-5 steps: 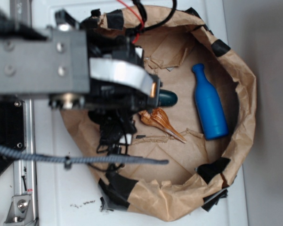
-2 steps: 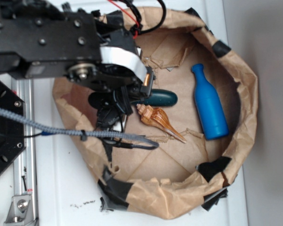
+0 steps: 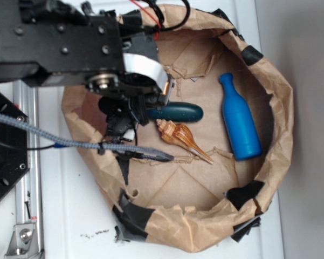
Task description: Grab the yellow duck.
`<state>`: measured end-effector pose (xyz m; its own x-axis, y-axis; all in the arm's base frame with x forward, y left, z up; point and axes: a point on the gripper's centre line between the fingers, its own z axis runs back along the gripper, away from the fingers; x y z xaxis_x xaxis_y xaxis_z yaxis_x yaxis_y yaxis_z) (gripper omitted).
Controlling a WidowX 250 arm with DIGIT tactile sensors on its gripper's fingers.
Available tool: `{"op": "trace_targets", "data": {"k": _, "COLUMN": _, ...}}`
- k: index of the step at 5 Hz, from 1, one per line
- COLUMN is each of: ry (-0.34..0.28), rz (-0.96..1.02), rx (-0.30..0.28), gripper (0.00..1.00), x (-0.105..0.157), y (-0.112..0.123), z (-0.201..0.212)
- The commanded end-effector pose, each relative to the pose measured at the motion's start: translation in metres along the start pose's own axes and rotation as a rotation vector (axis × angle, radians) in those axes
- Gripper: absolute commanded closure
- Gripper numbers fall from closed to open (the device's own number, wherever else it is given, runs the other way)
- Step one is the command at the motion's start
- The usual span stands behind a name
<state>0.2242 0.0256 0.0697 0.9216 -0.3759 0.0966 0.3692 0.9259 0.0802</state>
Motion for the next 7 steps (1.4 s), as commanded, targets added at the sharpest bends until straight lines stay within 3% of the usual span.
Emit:
{"op": "trace_targets", "data": {"k": 1, "ry": -0.021, "rz": -0.031, "rx": -0.041, "gripper": 0.00, "x": 0.013, "y": -0.021, "z": -0.015}}
{"op": "trace_targets", "data": {"k": 3, "ry": -0.050, "rz": -0.021, "rx": -0.121, "gripper": 0.00, "x": 0.010, "y": -0.014, "z": -0.019}}
{"op": "trace_targets", "data": {"k": 4, "ry": -0.055, "rz": -0.063, "rx": -0.154, "gripper": 0.00, "x": 0.002, "y": 0.011, "z": -0.029}}
{"op": "trace_targets", "data": {"k": 5, "ry": -0.014, "rz": -0.040, "rx": -0.117, "gripper": 0.00, "x": -0.015, "y": 0.034, "z": -0.037}}
{"op": "trace_targets", "data": {"k": 7, "ry": 0.041, "rz": -0.048, "rx": -0.036, "gripper": 0.00, "x": -0.031, "y": 0.046, "z": -0.037}}
